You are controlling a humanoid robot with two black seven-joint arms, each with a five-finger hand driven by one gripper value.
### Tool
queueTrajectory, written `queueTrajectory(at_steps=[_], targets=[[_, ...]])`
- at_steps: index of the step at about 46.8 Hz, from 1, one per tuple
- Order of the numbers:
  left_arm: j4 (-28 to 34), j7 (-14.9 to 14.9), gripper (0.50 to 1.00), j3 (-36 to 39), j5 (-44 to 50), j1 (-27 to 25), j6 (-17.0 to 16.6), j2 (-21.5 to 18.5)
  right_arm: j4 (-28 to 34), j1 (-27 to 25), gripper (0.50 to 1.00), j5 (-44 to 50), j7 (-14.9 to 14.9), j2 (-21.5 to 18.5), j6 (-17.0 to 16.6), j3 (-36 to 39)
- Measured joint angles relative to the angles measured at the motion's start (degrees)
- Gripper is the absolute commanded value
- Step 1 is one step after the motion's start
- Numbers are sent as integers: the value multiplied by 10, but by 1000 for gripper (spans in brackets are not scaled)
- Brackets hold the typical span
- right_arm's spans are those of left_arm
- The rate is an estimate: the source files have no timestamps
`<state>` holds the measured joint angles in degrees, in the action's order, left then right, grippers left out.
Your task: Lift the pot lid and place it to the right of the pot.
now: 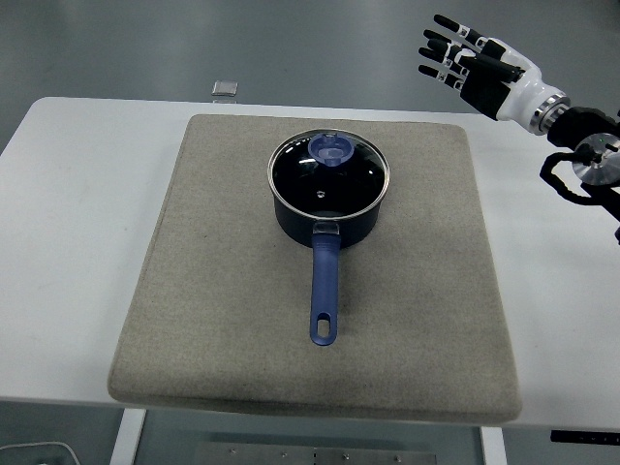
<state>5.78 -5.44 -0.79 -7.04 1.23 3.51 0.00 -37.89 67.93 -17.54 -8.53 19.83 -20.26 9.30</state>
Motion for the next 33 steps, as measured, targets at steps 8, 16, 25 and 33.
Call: queueTrajectory(at_steps=[8, 16, 25, 33], targets=[[0, 0, 1000, 1, 0, 0, 0, 0, -3, 4, 903, 30, 0, 1, -3, -1], [0, 0, 1000, 1, 0, 0, 0, 0, -8, 18, 901, 60, 0, 1, -3, -1], [0, 0, 1000, 0, 0, 0, 0, 0, -11, 30, 903, 98, 0, -1, -2, -8], [0, 0, 1000, 0, 0, 0, 0, 0, -11, 34, 901, 141, 0, 0, -2, -9]])
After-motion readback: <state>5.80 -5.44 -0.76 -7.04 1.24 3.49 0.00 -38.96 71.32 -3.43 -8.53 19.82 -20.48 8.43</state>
